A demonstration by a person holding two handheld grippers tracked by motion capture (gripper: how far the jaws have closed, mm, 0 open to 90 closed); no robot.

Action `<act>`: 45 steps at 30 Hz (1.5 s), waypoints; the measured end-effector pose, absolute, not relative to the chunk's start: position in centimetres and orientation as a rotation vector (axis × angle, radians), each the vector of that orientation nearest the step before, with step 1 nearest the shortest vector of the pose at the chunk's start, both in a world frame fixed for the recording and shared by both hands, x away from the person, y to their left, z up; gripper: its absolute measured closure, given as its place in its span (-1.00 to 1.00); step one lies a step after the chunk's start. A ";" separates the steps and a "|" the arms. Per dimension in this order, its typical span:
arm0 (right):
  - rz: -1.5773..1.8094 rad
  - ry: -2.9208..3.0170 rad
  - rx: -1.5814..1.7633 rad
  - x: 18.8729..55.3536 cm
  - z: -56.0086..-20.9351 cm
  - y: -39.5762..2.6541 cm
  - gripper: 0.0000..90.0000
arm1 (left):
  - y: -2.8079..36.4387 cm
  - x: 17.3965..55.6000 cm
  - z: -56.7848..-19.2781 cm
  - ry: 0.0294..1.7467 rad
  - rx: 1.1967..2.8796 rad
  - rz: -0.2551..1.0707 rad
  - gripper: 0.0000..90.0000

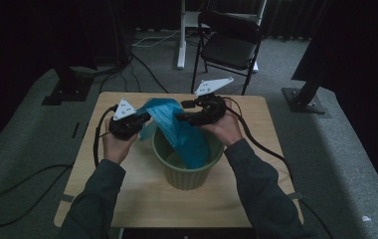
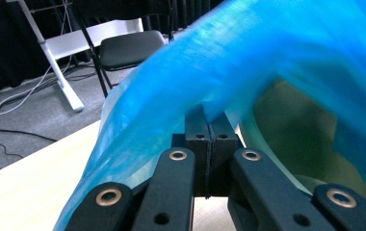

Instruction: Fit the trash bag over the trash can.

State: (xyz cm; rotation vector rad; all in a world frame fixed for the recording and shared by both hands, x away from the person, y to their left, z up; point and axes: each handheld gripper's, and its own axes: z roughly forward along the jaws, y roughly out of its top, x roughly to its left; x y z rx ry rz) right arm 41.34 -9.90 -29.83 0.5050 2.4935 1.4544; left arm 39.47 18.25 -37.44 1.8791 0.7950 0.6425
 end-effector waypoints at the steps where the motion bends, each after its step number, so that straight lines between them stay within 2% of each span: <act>1: 1.452 2.484 0.510 41.4 -29.7 -10.0 -0.03 | 18.2 39.5 -37.4 0.793 1.878 0.644 0.99; 6: 1.457 2.460 0.524 41.4 -29.4 -10.2 -0.08 | 17.8 39.4 -37.4 0.774 1.887 0.648 0.99; 18: 1.398 2.558 0.464 41.1 -30.8 -6.9 -0.10 | 16.8 38.8 -37.1 0.726 1.886 0.648 0.99; 19: 1.380 2.566 0.456 41.1 -30.9 -6.7 -0.06 | 16.7 38.7 -37.0 0.722 1.884 0.647 0.99; 20: 1.365 2.568 0.447 41.0 -31.1 -6.5 0.06 | 16.6 38.6 -37.0 0.715 1.888 0.650 0.99; 24: 1.287 2.607 0.415 41.0 -31.4 -6.3 0.66 | 16.3 38.4 -36.9 0.697 1.897 0.662 0.99; 27: 1.267 2.587 0.415 40.8 -31.2 -6.9 0.90 | 16.4 38.3 -36.9 0.699 1.896 0.664 0.99; 35: 1.263 2.530 0.444 40.1 -30.5 -9.6 0.99 | 17.6 38.2 -37.4 0.733 1.892 0.666 0.99; 45: 1.304 2.516 0.532 39.1 -32.4 -14.5 0.99 | 18.9 37.7 -38.5 0.766 1.907 0.666 0.99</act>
